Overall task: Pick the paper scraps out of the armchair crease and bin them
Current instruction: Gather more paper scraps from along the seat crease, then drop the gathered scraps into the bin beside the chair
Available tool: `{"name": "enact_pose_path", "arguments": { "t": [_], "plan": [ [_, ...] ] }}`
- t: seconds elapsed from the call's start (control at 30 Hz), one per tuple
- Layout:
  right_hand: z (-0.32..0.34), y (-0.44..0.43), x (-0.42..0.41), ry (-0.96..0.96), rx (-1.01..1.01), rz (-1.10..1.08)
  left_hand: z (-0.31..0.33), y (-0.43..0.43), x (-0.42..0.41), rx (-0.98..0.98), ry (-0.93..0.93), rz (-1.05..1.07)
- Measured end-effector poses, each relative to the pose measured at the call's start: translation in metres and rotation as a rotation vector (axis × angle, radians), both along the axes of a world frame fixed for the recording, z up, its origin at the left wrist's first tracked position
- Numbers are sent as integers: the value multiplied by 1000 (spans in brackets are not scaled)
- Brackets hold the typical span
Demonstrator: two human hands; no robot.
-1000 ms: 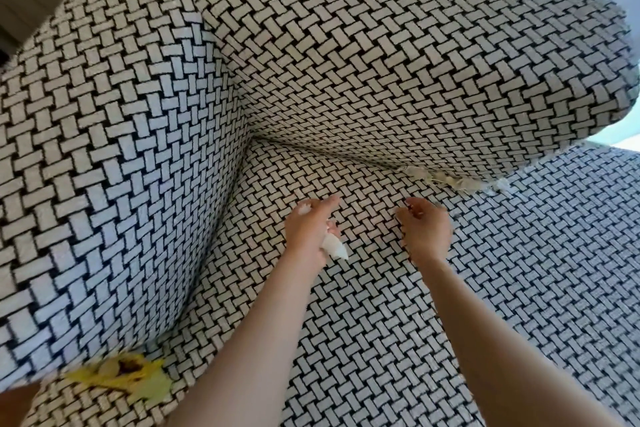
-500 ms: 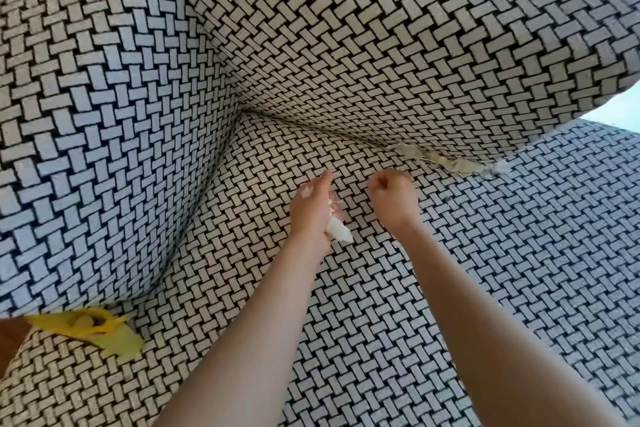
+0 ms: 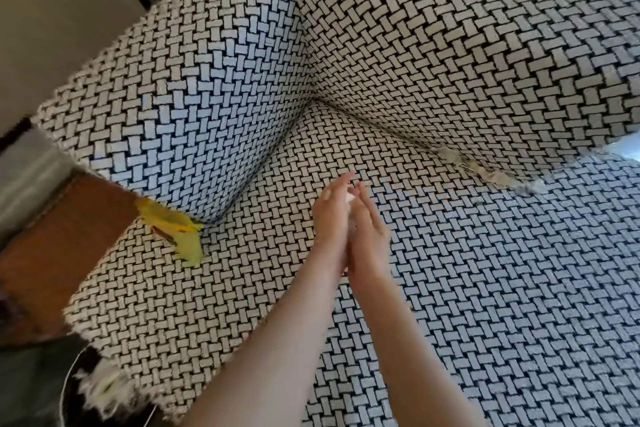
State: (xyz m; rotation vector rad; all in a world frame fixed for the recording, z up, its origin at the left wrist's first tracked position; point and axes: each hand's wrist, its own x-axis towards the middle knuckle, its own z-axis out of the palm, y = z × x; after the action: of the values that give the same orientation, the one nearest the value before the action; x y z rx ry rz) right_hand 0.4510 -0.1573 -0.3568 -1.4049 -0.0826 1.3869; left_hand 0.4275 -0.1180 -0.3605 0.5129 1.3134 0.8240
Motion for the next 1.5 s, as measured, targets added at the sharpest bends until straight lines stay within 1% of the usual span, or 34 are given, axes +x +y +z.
{"name": "enact_pose_path", "arguments": {
  "t": [0.07,0.17,0.23,0.3,0.47,0.6,0.67,0.77,0.87,0.93,1.0,1.07,1.13,1.23,1.3,1.37,1.5],
  "plan": [
    [7,-5,-13,-34,7,-2,3,-6,-13,-12,-20,52],
    [11,-9,-40,-148,41,5,6,-15,-39,42,18,88],
    [8,-11,-63,-187,54,44,9,-18,-65,63,31,126],
    [9,-12,-99,-173,45,121,12,-20,-105,55,29,214],
    [16,-16,-186,-80,16,307,13,-27,-200,5,99,420],
    [12,-25,-270,-7,-46,502,-5,-42,-292,-101,84,643],
    [-1,-33,-304,-1,-76,616,-19,-54,-331,-156,42,706],
    [-26,-47,-355,-10,-136,773,-44,-81,-390,-233,6,799],
    [-59,-62,-402,-13,-195,880,-68,-112,-445,-343,16,951],
    [-83,-72,-433,46,-262,923,-84,-126,-477,-414,50,1069],
    [-108,-80,-458,137,-377,896,-100,-135,-504,-474,132,1065],
    [-125,-86,-477,169,-478,856,-111,-141,-522,-480,207,1015],
    [-137,-88,-487,181,-519,824,-123,-144,-534,-476,248,981],
    [-159,-91,-498,130,-541,828,-155,-159,-552,-547,263,973],
    [-174,-91,-501,90,-565,833,-174,-168,-557,-609,254,994],
    [-184,-90,-502,68,-587,837,-185,-168,-556,-626,225,1018],
    [-200,-88,-499,46,-615,838,-198,-160,-549,-599,65,1039]
  ]
}}
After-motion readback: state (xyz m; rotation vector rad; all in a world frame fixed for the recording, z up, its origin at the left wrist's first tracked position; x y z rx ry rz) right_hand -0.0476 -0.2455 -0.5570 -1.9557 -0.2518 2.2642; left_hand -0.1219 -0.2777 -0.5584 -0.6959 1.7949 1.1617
